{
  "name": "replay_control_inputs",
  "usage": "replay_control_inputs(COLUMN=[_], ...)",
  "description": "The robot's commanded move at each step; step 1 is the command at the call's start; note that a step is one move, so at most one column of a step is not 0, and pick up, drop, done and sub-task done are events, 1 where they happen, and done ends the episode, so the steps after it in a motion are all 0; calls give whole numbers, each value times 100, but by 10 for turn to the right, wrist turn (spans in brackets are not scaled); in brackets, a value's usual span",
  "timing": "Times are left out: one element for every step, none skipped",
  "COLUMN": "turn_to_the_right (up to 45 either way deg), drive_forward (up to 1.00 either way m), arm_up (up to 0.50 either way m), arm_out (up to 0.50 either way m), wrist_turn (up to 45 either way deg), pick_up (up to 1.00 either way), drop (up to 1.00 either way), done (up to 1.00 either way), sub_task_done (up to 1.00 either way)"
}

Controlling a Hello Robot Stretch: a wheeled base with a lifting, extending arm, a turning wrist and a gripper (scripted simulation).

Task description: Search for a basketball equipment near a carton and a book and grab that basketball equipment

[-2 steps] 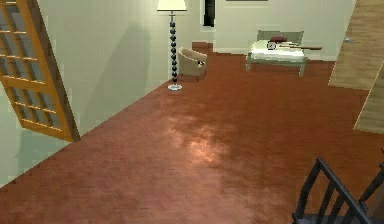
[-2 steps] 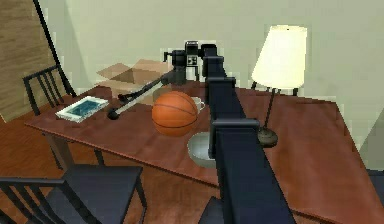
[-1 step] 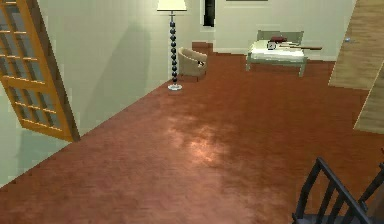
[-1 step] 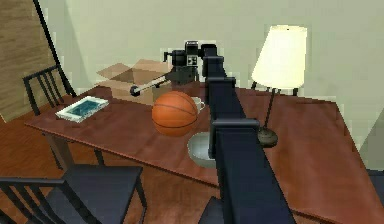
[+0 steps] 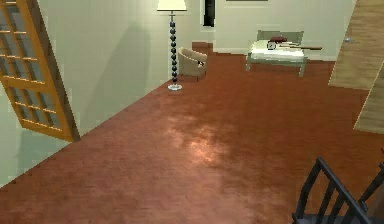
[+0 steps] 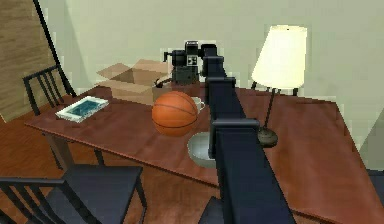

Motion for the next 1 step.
replay_control_inputs(turn_to_the_right=[0], drive_forward=[0], arm_up=[-20], arm_out=[0], wrist_turn=[0], pick_up=[0], drop=[0], done=[0], sub_task_done=[0])
